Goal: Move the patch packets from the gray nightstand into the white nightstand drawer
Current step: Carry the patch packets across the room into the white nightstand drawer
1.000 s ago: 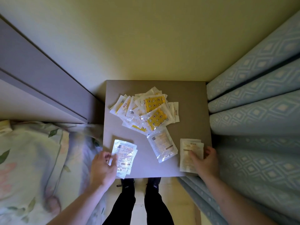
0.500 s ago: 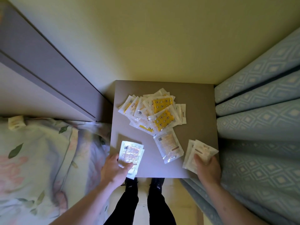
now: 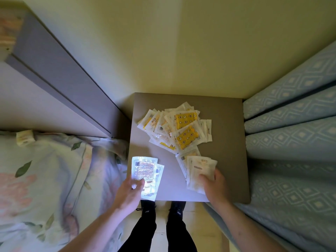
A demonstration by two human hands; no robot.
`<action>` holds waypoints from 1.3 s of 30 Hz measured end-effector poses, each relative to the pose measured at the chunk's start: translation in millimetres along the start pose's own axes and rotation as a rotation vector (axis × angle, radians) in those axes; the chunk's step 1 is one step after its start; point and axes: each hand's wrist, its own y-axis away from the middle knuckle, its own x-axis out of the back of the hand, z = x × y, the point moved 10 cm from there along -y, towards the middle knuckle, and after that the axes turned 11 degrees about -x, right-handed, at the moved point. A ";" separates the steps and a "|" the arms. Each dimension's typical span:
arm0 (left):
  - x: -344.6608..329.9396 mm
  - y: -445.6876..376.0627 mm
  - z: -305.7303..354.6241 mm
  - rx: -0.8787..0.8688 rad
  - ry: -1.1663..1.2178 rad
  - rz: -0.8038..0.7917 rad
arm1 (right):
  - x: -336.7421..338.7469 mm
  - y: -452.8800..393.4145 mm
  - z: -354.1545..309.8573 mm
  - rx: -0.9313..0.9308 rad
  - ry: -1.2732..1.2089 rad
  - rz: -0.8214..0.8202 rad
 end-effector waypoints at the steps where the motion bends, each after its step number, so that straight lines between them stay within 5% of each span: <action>1: 1.5 -1.0 -1.6 0.010 0.023 0.008 | -2.3 -1.7 -3.3 0.006 0.029 0.004; 9: 10.0 -8.5 1.1 0.003 0.064 -0.009 | -4.0 -16.4 -9.8 0.059 0.302 0.136; 26: 21.9 -3.4 2.5 -0.021 -0.005 -0.069 | -10.1 2.0 -7.1 0.016 0.345 0.229; 39: 104.9 87.4 89.6 -0.091 0.005 -0.050 | 37.8 143.1 -66.8 0.076 0.193 0.096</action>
